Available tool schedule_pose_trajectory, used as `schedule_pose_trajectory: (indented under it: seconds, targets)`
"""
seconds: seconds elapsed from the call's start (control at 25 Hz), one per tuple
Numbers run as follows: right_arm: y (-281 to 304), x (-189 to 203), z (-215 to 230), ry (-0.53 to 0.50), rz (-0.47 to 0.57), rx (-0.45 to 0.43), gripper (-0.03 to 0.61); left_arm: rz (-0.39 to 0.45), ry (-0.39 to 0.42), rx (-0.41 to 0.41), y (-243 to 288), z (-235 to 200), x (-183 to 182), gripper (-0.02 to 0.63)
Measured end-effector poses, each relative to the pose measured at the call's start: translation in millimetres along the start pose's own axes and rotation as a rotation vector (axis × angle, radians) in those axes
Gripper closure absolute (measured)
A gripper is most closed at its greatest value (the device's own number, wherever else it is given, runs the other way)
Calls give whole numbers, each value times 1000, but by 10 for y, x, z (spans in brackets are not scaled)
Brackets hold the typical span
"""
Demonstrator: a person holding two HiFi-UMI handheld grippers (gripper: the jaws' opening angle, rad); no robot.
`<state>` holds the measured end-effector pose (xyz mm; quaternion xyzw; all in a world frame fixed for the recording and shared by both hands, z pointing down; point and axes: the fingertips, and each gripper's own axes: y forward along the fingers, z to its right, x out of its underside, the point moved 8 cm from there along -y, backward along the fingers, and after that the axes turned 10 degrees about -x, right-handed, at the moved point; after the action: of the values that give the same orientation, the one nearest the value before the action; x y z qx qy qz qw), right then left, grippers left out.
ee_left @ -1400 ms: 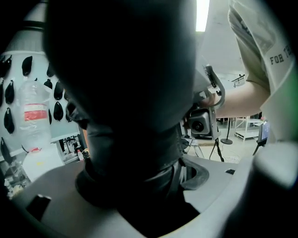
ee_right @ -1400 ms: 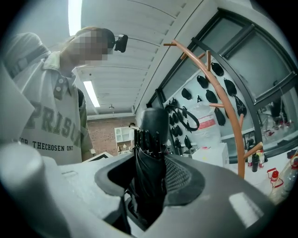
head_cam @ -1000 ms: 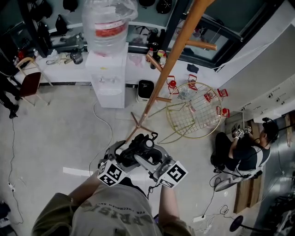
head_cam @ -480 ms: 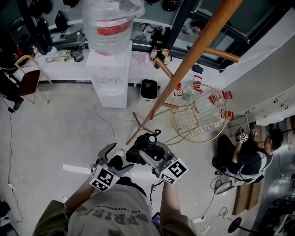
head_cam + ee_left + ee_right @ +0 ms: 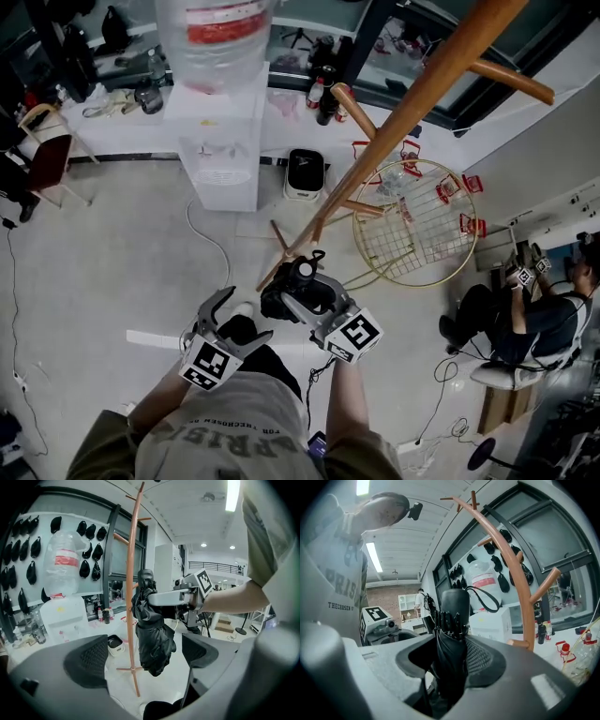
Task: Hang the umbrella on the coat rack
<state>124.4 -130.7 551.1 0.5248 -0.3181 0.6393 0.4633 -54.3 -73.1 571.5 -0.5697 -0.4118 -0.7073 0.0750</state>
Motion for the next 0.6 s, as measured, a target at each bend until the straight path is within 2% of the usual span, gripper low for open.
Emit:
schedule_pose_trajectory:
  seconds: [0.36, 0.6]
  targets:
    - [113, 406, 411, -2, 17, 13, 397, 0, 11, -12, 367, -157, 257, 140]
    - [141, 587, 565, -4, -6, 27, 397, -5, 14, -16, 510, -261, 350, 141]
